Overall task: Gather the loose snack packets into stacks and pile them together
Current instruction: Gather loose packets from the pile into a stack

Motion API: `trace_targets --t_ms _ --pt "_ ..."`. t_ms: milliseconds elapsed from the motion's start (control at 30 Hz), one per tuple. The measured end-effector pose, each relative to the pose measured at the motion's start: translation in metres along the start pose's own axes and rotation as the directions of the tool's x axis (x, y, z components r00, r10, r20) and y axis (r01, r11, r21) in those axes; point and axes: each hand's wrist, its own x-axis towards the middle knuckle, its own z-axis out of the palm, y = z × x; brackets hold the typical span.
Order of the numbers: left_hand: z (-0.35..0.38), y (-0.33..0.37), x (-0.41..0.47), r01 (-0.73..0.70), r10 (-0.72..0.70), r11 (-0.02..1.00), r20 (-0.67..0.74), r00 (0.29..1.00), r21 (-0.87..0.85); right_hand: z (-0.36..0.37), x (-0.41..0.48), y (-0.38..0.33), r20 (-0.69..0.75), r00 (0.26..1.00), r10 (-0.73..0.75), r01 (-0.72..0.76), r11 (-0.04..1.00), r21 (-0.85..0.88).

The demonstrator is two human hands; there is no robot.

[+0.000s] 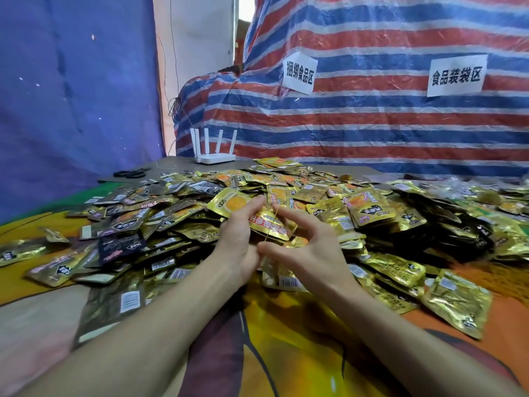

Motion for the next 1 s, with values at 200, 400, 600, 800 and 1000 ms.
trace_targets --t_ms 200,400,600,800,1000 --pt "0.004 -0.001 -0.004 0.054 -0.036 0.993 0.164 0.986 -0.105 0.0 0.002 0.003 -0.044 0.989 -0.139 0.138 0.99 -0.012" --pt "0.006 -0.002 -0.009 0.096 -0.078 0.993 0.22 0.972 -0.074 0.004 0.002 0.004 -0.032 0.98 -0.195 0.196 0.98 0.025" --pt "0.004 -0.004 -0.007 0.136 -0.108 0.985 0.247 0.963 -0.102 0.002 0.003 0.005 -0.028 0.978 -0.206 0.207 0.978 0.033" --pt "0.003 -0.005 -0.004 0.139 -0.126 0.989 0.221 0.967 -0.041 0.0 0.007 0.009 -0.028 0.983 -0.183 0.177 0.973 -0.146" --pt "0.001 -0.004 -0.004 0.188 -0.19 0.982 0.197 0.962 0.027 -0.012 0.009 0.002 0.087 0.976 -0.199 0.217 0.916 -0.337"
